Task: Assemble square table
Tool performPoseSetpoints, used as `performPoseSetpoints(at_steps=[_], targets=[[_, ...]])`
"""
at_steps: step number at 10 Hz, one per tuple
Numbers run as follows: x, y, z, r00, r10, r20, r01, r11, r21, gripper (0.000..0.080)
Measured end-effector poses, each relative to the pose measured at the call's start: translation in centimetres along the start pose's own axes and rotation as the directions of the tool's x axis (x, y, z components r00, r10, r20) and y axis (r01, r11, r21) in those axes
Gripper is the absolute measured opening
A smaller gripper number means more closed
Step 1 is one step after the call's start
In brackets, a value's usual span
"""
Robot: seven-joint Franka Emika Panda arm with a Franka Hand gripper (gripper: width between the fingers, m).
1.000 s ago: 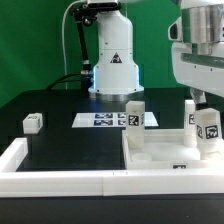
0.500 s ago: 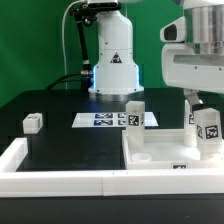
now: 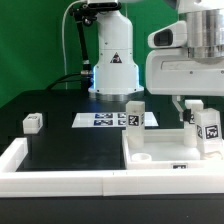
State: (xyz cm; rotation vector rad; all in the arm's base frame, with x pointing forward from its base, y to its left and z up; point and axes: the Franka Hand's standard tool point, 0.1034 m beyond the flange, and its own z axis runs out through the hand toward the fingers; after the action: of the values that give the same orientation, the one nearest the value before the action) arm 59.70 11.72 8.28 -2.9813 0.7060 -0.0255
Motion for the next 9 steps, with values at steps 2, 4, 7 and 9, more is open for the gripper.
performPoseSetpoints(at_steps=[2, 4, 7, 9], targets=[[0.20, 0.05, -0.05, 0.989, -0.146, -0.003, 0.146, 0.989, -0.004, 0.0649], [0.56, 0.26, -0.21, 0.959, -0.282, -0.008, 0.282, 0.959, -0.012, 0.0649], [0.71, 0.27, -0.30, 0.936, -0.351, -0.010, 0.350, 0.936, -0.023, 0.0525], [0.76, 0.24, -0.35, 0.937, -0.350, -0.012, 0.350, 0.937, -0.022, 0.0389]])
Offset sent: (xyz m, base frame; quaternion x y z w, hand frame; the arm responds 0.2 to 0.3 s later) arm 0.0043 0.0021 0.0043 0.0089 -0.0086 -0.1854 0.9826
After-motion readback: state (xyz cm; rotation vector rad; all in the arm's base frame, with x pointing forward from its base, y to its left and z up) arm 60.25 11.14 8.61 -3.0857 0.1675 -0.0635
